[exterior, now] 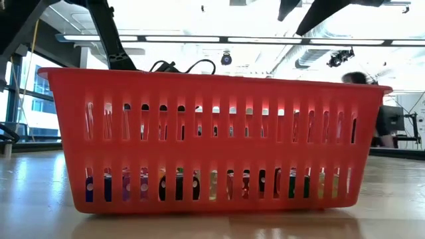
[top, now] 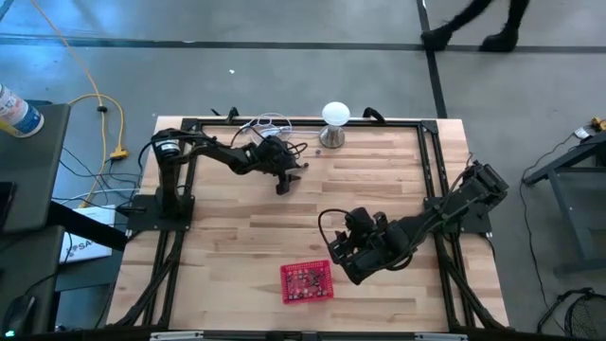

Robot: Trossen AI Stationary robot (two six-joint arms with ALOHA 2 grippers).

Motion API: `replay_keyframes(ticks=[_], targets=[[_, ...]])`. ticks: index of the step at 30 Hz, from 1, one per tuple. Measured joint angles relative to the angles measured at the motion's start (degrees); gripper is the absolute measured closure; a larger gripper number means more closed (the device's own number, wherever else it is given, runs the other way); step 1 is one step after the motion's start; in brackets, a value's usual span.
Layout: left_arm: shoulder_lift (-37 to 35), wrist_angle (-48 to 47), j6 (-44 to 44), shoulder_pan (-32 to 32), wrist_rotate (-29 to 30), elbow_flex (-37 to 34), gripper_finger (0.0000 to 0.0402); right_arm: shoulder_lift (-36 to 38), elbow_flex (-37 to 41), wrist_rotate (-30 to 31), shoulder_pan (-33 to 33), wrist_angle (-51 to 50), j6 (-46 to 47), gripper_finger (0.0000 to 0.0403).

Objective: Pick & Place Dice
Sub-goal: Put the purple dice into the red bin

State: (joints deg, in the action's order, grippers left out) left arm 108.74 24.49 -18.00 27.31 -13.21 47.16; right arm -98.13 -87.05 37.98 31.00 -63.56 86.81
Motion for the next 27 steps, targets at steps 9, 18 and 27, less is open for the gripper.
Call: replay_keyframes(ticks=[9, 18, 27], targets=[[4.05, 10.58, 6.91, 0.0, 1.62, -0.09, 0.0211, 0.0, 0.0, 0.0, -0.04, -1.44, -0.02, 0.0225], [7.09, 16.8, 7.17, -2.41, 6.33, 0.0, 0.0211, 0.72, 0.0, -0.04, -0.04, -2.86, -0.02, 0.0225], [8.06, 15.03, 11.85, -1.57, 6.64, 0.11, 0.028, 0.74, 0.0, -0.35, -0.04, -3.2, 0.24, 0.0225]])
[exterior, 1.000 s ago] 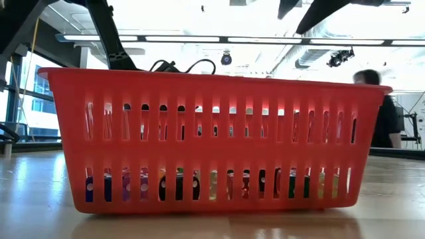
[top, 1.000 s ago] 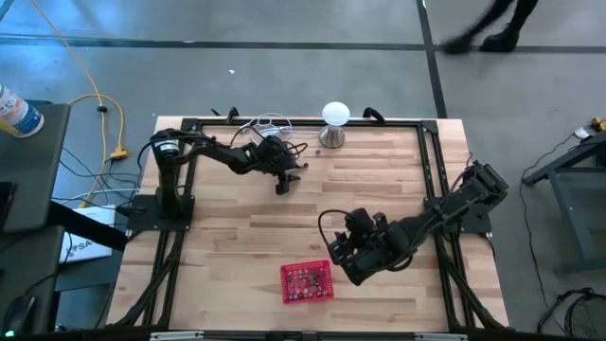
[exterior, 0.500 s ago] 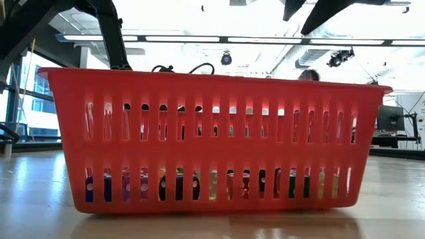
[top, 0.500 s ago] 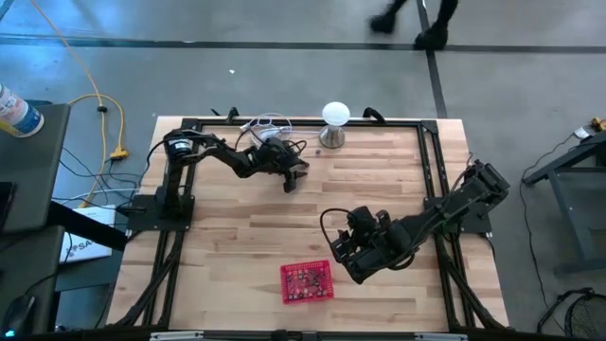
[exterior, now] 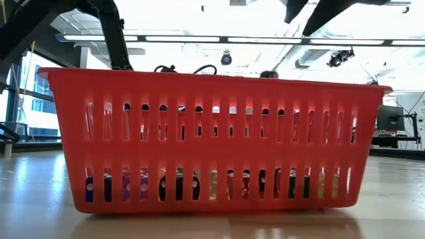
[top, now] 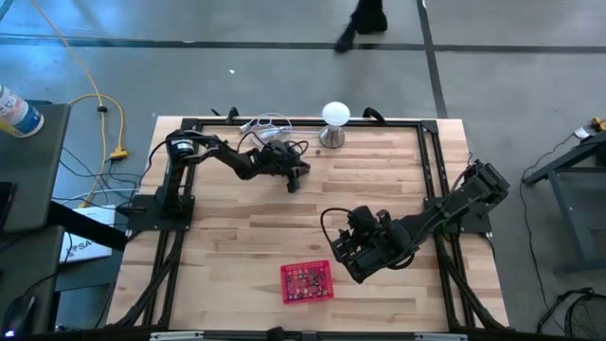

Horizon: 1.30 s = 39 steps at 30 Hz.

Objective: Pick & Place Dice
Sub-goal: Put the purple dice into the red bin

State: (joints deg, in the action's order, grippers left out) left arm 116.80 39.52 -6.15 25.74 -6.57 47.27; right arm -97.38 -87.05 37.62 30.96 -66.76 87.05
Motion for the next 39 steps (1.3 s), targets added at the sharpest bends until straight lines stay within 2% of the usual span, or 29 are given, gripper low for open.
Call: replay_keyframes(ticks=[4, 7, 21, 28, 39], targets=[[0.03, -0.04, 0.04, 0.15, 0.13, 0.0, 0.0316, 0.0, 0.0, -0.01, 0.0, 0.0, 0.12, 0.0225], [0.06, -0.75, 0.07, 0.15, 0.33, -0.02, 0.0325, 0.0, 0.0, 0.03, 0.0, 0.02, 0.15, 0.0225], [-0.42, -7.21, -3.36, -0.44, 1.63, 0.04, 0.0323, 0.0, 0.0, 0.19, 0.96, 0.15, 0.39, 0.0225], [-1.85, -13.88, -3.32, -0.35, 2.79, 0.04, 0.0323, 0.0, 0.0, -0.02, 1.67, 0.02, 1.68, 0.0225], [-1.87, -14.21, -2.99, -0.53, 3.34, 0.04, 0.0327, 0.0, 0.0, 0.41, 1.73, 0.02, 1.68, 0.0225]])
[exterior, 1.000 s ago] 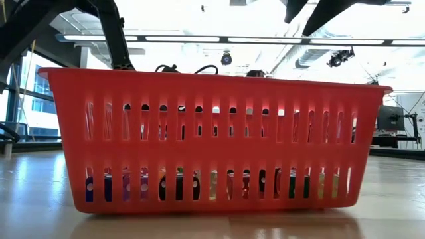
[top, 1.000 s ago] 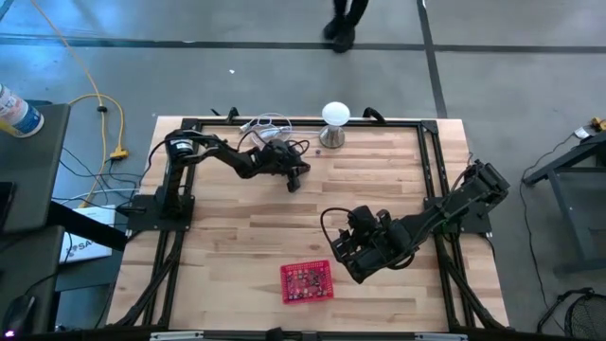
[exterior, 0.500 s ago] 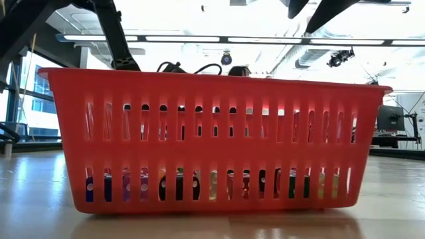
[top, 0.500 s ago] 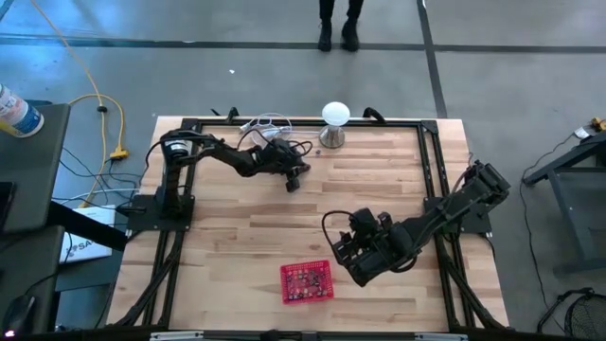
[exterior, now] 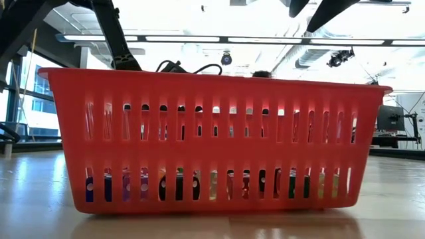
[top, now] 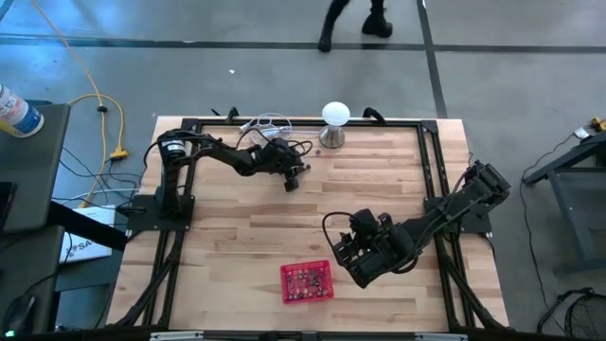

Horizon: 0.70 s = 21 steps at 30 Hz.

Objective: Pick & Place Dice
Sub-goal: Put the purple dice into the red bin

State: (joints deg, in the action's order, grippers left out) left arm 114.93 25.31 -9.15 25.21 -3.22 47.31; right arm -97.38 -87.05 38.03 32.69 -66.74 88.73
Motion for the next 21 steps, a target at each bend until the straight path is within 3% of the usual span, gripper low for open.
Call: replay_keyframes(ticks=[12, 21], targets=[[-0.98, -1.7, 1.17, -0.79, 1.02, 0.0, 0.0336, 0.0, 0.0, 0.16, 0.46, 0.57, 0.0, 0.0225], [-15.36, -15.59, 0.85, -3.19, 1.4, -0.83, 0.0337, 0.0, 0.0, 2.08, 0.44, 0.57, -0.93, 0.0225]])
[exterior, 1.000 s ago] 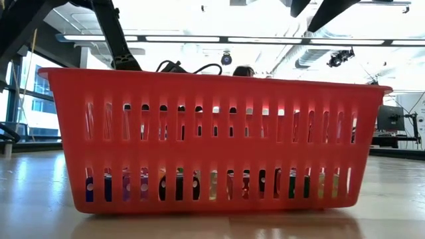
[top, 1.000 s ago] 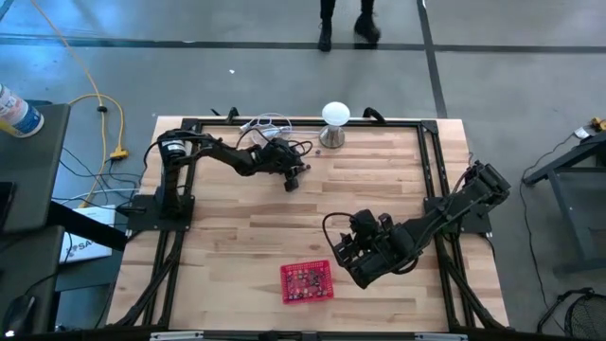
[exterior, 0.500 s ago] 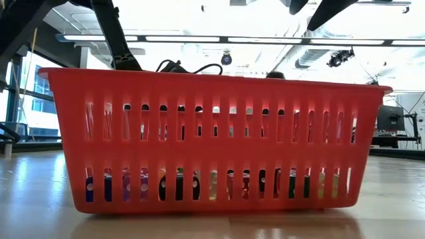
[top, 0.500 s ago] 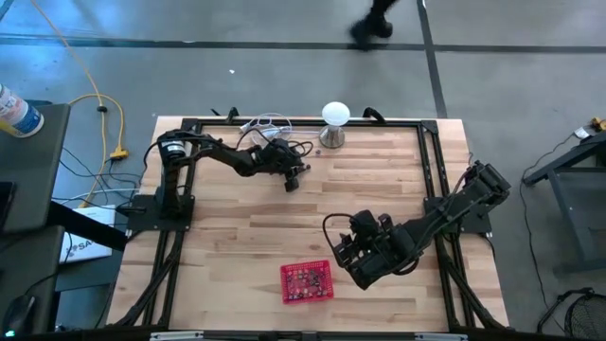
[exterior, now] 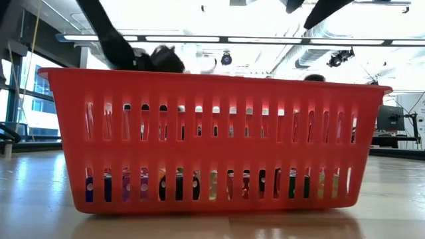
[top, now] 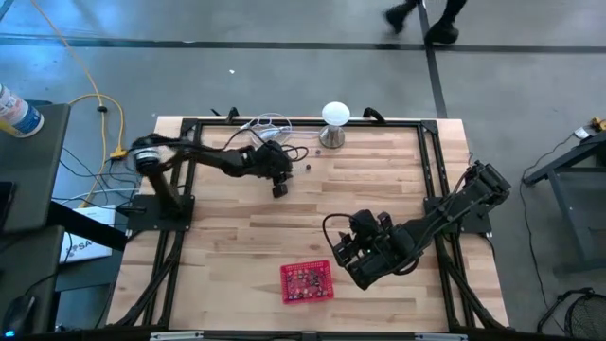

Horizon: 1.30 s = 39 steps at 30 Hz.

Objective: Pick & Place Dice
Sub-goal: Put the purple dice into the red bin

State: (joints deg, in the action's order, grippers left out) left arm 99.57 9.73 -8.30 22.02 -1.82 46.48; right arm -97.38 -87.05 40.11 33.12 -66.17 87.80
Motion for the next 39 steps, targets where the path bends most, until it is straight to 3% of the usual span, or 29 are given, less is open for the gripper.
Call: replay_keyframes(ticks=[8, 16, 20, 28, 32, 39], targets=[[-15.14, -15.09, 8.77, -7.34, 0.36, 0.28, 0.0338, 0.0, 0.0, 4.87, 1.51, 1.8, -2.03, 0.0225], [-24.91, -18.16, 25.01, -25.89, 8.03, 0.46, 0.0338, 0.9, 0.01, 6.44, 5.04, 4.3, -7.93, 0.0225], [-24.61, -16.05, 34.19, -36.13, 15.53, 0.46, 0.0338, 0.71, 0.06, 6.39, 8.26, 4.77, -7.62, 0.0225], [-20.21, -1.96, 46.51, -53.43, 30.34, 1.14, 0.0338, 0.48, 0.42, 8.21, 11.56, 6.76, -8.92, 0.0225], [-17.74, -2.38, 50.21, -58.1, 37.49, 4.35, 0.0338, 0.37, 2.08, 9.13, 12.28, 11.72, -12.68, 0.0225], [-9.98, -6.73, 50.6, -59.76, 37.52, 17.39, 0.0338, 0.35, 6.26, 6.22, 13.36, 25.13, -19.93, 0.0225]])
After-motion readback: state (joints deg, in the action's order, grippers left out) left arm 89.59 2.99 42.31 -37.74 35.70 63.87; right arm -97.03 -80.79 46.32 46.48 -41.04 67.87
